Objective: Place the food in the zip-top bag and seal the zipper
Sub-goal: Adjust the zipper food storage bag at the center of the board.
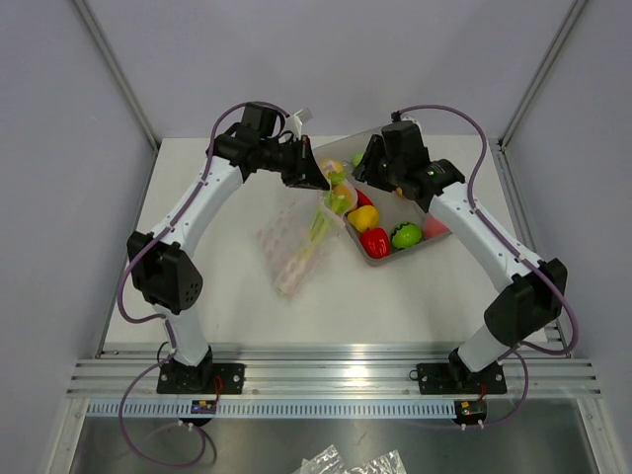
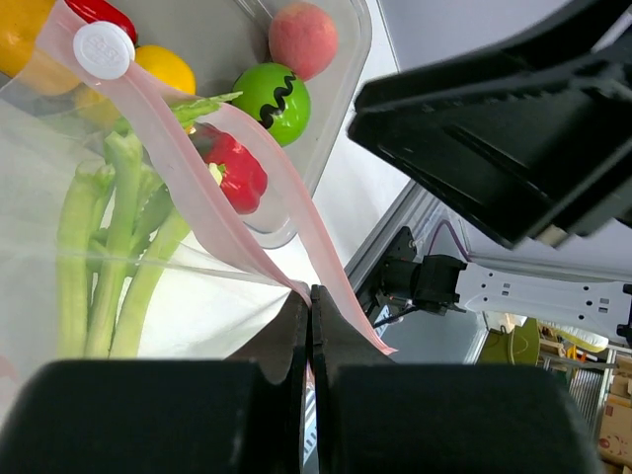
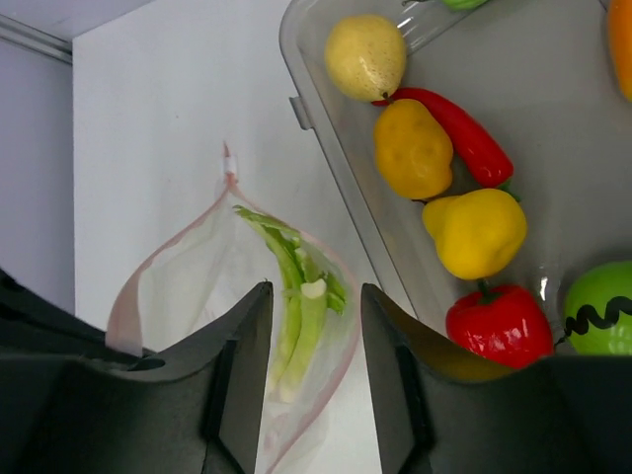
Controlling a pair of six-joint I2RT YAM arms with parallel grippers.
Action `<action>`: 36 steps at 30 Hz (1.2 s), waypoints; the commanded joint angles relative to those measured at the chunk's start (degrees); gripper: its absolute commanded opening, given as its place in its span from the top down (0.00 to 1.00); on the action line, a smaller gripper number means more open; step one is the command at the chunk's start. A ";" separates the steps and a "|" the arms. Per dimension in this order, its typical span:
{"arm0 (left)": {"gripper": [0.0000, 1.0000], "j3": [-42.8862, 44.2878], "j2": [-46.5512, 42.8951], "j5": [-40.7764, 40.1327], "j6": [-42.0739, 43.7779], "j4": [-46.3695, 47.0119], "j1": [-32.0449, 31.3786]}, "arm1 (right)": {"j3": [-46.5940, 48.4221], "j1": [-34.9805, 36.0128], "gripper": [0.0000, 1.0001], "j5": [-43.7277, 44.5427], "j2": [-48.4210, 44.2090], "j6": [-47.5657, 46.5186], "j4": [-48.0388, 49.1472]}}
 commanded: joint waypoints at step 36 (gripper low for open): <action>1.00 26.83 -6.45 -5.54 2.41 -10.10 10.07 | 28.34 2.41 1.00 -19.60 9.40 -6.20 -3.10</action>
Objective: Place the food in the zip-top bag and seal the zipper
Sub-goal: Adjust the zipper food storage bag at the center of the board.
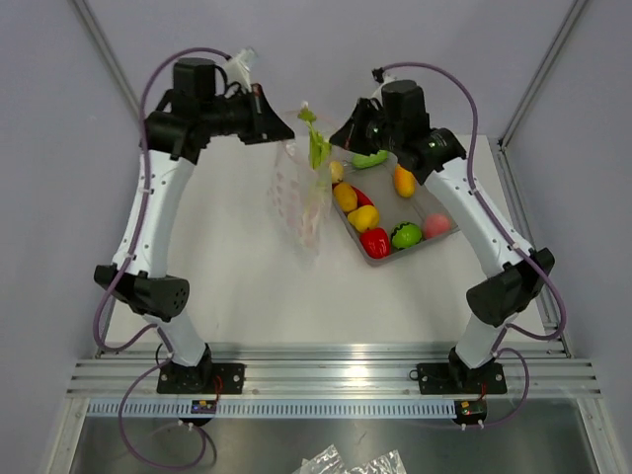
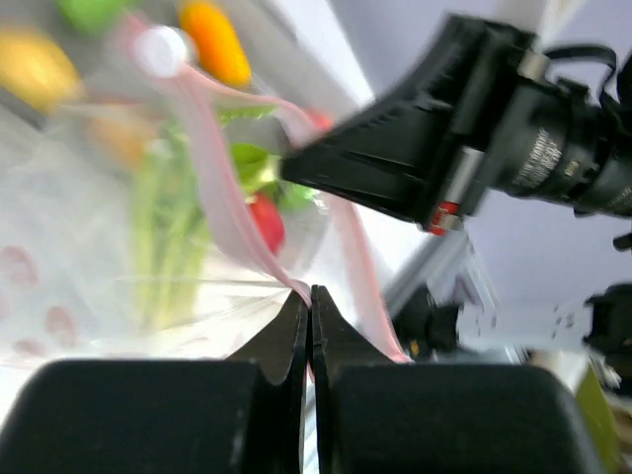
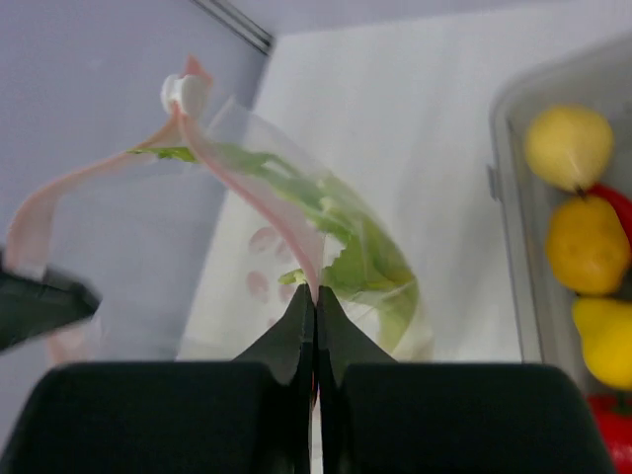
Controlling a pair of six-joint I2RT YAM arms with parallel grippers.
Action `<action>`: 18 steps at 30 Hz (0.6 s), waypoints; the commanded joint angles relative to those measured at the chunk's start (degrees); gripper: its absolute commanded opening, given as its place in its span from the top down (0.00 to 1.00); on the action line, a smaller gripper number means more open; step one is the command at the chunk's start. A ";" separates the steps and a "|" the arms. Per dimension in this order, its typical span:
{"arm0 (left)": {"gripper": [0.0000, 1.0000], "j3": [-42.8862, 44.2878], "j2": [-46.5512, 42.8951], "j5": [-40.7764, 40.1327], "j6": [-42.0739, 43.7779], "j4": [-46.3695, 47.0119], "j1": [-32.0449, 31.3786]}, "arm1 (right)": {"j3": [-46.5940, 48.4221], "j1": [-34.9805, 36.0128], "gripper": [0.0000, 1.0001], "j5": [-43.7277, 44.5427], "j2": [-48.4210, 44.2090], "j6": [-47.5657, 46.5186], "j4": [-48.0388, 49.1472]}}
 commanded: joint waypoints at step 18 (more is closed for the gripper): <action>1.00 -15.69 -10.11 2.16 -1.41 9.37 5.27 | 1.40 9.48 1.00 -2.00 -2.66 -0.32 4.66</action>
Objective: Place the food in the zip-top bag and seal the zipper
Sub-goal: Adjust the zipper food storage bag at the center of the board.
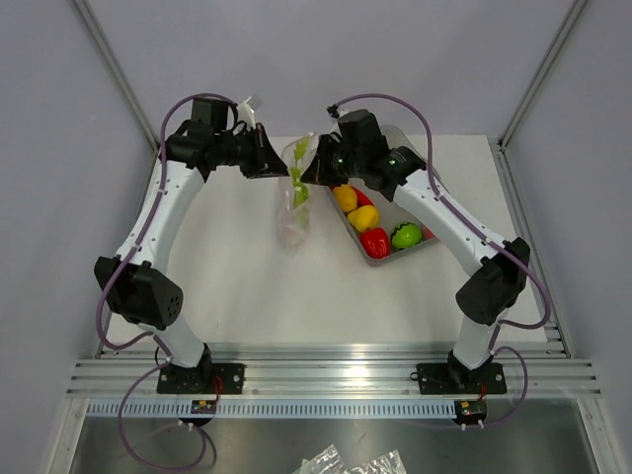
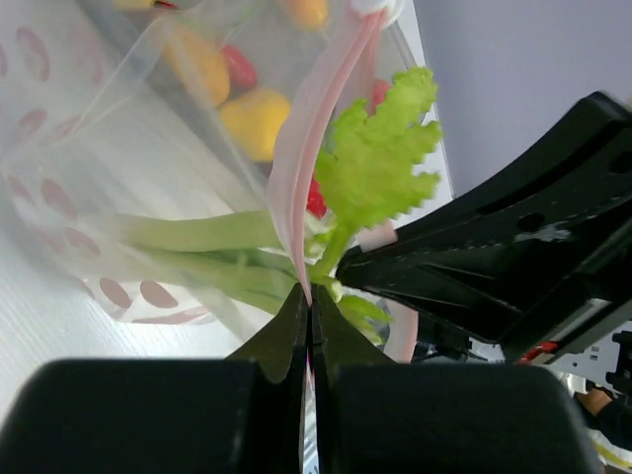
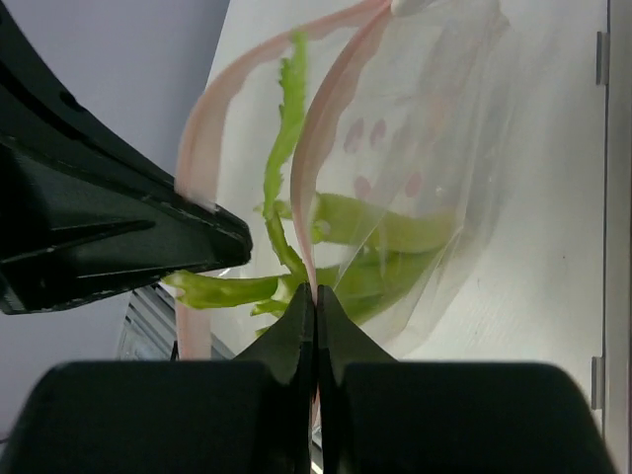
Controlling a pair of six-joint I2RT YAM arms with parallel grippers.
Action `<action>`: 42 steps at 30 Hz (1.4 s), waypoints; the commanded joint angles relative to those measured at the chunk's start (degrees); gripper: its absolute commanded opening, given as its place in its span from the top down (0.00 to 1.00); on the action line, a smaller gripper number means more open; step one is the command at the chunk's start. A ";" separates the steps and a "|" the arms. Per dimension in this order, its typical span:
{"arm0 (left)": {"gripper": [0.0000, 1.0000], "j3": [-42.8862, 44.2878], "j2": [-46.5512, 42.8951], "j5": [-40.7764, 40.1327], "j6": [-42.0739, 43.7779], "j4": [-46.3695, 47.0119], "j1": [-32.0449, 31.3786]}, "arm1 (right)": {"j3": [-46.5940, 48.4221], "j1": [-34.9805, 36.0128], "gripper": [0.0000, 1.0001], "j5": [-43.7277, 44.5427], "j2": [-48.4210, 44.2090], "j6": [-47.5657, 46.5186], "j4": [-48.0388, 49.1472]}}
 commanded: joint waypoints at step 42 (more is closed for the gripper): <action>1.00 -3.62 -0.25 3.50 0.51 6.07 -2.04 | -6.72 -1.77 0.65 11.24 -2.84 1.83 -2.94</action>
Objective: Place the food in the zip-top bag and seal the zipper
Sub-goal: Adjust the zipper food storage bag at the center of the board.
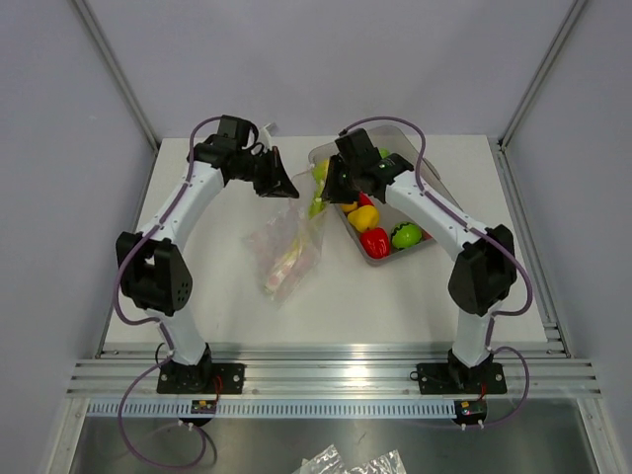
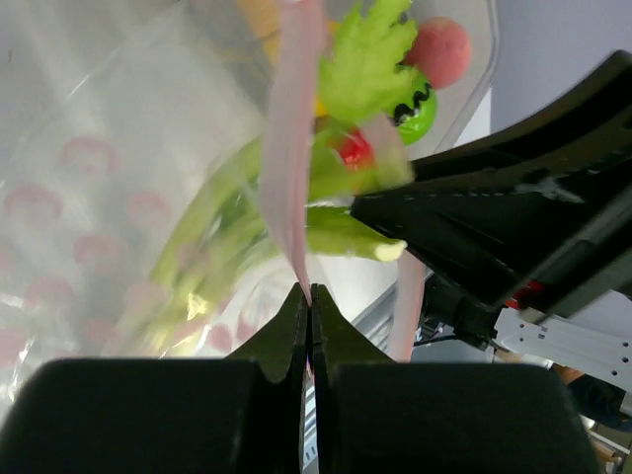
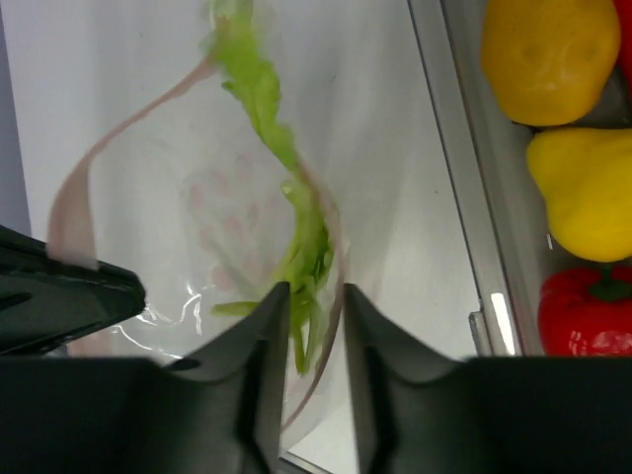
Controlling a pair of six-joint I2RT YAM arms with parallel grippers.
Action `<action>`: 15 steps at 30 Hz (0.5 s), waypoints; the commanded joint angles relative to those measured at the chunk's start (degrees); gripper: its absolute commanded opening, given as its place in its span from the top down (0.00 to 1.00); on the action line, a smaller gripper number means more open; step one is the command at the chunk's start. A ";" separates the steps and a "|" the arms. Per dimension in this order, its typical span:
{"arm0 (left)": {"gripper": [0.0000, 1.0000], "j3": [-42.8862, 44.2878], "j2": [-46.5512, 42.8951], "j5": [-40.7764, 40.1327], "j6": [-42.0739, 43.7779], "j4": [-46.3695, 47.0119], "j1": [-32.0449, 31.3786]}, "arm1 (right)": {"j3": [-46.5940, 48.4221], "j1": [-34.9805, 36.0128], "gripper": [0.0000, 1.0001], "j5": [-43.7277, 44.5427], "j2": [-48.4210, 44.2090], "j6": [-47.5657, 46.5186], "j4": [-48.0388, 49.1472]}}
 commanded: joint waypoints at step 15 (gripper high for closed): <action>1.00 0.11 -11.22 9.71 -1.75 8.05 -1.61 | -1.74 1.34 0.54 1.27 -13.21 -8.41 0.30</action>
